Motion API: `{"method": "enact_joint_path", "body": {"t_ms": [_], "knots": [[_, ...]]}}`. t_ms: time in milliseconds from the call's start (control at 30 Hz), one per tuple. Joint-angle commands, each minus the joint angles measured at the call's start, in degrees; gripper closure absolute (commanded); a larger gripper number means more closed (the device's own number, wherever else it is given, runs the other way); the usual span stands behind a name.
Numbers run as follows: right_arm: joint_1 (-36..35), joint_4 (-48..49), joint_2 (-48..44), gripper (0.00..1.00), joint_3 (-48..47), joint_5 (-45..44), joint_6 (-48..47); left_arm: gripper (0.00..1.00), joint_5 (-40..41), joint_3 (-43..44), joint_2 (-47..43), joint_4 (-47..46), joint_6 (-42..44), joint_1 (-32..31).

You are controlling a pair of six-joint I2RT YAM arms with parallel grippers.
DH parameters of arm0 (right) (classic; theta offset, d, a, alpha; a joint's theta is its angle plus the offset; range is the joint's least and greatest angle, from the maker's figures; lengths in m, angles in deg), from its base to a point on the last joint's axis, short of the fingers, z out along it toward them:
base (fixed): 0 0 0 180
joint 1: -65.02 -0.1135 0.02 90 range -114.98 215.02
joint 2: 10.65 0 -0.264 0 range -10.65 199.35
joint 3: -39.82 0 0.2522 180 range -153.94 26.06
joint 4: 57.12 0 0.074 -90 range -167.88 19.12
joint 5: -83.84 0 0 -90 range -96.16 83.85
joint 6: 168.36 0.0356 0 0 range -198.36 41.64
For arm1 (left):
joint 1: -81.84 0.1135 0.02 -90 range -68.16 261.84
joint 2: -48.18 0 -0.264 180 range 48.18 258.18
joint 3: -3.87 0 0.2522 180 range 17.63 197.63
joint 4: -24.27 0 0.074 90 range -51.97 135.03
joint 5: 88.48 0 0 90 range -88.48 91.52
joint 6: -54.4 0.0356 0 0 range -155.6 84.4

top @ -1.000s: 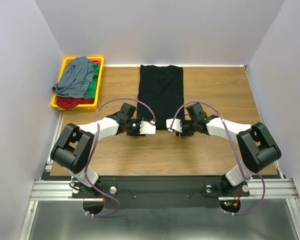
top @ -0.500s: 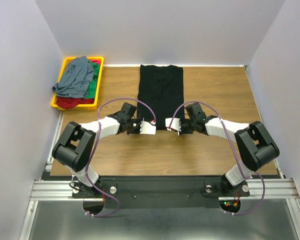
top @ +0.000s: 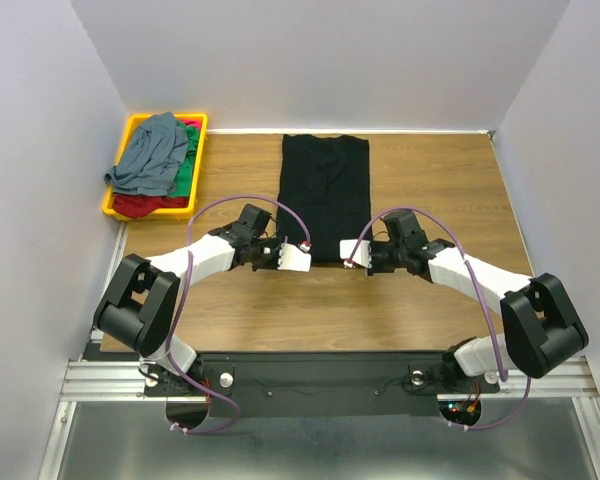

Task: Fold and stack the t-shirts
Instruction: Fold the tshirt

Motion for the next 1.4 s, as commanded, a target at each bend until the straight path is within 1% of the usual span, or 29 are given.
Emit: {"method": "enact_joint_path", "body": {"t_ms": [0,233,267,300,333,367,433,500,700,833,967,1067,1100,1167,1200,1233,1267,1300,1367], "knots": [[-0.3,-3.4,-2.0,0.99,1.8,1.0,-0.9,1.00,-2.0,-0.2,-3.1,2.4,1.4,-0.8],[-0.3,-5.4,-3.3,0.99,2.8,1.1,-0.3,1.00,-2.8,-0.7,-4.0,3.9,1.0,-1.6],[-0.3,-5.4,-3.3,0.95,3.1,0.3,-0.4,1.00,-2.8,-0.8,-3.6,3.7,0.8,-1.6],[-0.3,-5.4,-3.3,0.80,3.2,-0.1,-0.2,1.00,-2.6,-0.8,-3.3,3.6,0.6,-1.6],[-0.3,-5.4,-3.4,0.70,3.2,-0.4,0.3,1.00,-2.7,-0.8,-2.7,3.5,0.4,-1.6],[-0.3,-5.4,-3.7,0.53,3.2,-0.4,1.2,1.00,-2.7,-0.7,-2.5,3.4,0.3,-1.6],[-0.3,-5.3,-4.7,0.42,3.4,-0.2,1.3,1.00,-2.9,-0.7,-2.4,3.3,0.1,-1.6],[-0.3,-5.2,-4.6,0.35,3.4,-0.1,0.8,1.00,-2.8,-0.6,-2.3,3.1,0.3,-1.7],[-0.3,-4.4,-1.8,0.35,2.8,0.5,0.4,1.00,-2.7,0.2,-1.1,2.9,0.5,-1.7],[-0.4,-2.5,0.9,0.38,3.0,0.6,-0.2,1.00,-3.0,0.1,-0.9,2.8,0.6,-1.7],[-0.2,0.9,4.0,0.41,3.5,-1.3,0.3,1.00,-2.9,0.0,-0.7,2.6,0.8,-1.7],[-0.3,2.0,6.8,0.47,2.7,-2.2,1.2,1.00,-3.0,0.0,-0.7,2.6,0.9,-1.7],[-0.3,2.2,7.3,0.54,2.5,-2.5,1.5,1.00,-3.0,0.0,-0.7,2.6,1.0,-1.7],[-0.3,2.4,8.8,0.65,2.1,-3.6,1.5,1.00,-3.0,0.1,-0.6,2.7,1.1,-1.7],[-0.3,2.4,9.0,0.79,2.1,-3.9,1.8,1.00,-3.0,0.1,-0.5,2.7,1.1,-1.7],[-0.3,2.4,9.3,0.85,2.0,-4.2,1.9,1.00,-2.9,0.1,-0.6,2.6,1.2,-1.6],[-0.3,2.4,9.3,0.95,1.9,-4.6,2.4,1.00,-3.0,0.2,-0.6,2.7,1.2,-1.7],[-0.3,2.4,9.1,0.99,1.9,-4.8,2.9,1.00,-3.0,0.2,-0.7,2.8,1.2,-1.6],[-0.2,2.2,7.3,0.99,1.8,-5.2,4.1,1.00,-3.1,0.3,-1.4,3.2,1.1,-1.6]]}}
